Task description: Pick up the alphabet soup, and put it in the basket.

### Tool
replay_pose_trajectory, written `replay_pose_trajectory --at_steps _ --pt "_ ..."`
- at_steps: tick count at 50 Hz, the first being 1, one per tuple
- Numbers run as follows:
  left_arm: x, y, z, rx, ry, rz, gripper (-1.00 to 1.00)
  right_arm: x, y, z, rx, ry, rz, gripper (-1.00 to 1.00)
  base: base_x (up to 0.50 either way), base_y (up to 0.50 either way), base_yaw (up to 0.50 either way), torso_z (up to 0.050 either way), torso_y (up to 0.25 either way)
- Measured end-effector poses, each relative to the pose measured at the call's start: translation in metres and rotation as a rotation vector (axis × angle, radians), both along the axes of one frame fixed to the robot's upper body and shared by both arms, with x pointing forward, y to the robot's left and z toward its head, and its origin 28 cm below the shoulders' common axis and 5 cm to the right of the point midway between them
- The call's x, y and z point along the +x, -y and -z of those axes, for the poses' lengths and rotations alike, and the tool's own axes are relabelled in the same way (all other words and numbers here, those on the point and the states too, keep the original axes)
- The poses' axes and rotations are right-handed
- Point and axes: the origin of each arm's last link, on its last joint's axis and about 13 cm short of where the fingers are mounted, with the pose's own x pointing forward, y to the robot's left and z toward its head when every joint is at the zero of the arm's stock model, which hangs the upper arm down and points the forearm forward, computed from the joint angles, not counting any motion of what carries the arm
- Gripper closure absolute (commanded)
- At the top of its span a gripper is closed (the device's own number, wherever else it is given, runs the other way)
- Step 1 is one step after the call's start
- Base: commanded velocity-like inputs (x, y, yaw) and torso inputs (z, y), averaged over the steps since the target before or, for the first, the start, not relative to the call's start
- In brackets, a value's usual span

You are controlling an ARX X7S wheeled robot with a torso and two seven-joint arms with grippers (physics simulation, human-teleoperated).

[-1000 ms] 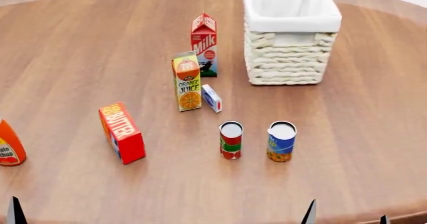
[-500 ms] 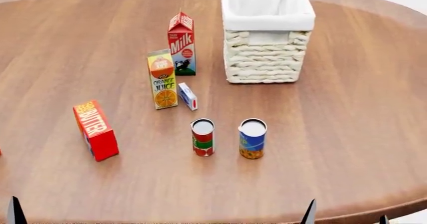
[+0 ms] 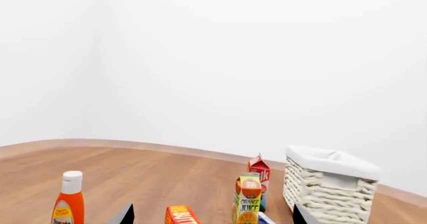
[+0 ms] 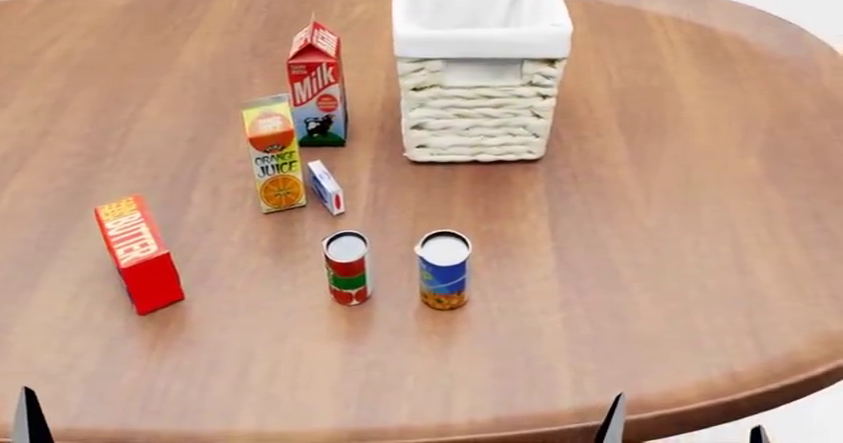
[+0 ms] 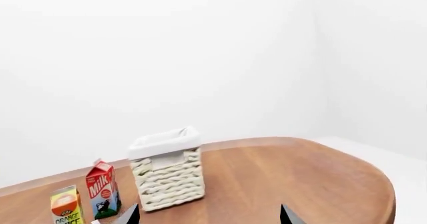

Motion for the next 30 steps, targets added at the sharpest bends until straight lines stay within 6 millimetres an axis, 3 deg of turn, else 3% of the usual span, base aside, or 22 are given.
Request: replay_pose_trajectory --at_steps 30 --pt "-0.0017 0.0005 -0.0007 -0.005 0.01 0.0 -1.0 -0.002 -0.0031 -0.0003 -0.01 0.022 -0.025 -1.0 0.0 -0.14 0.0 0.0 0.0"
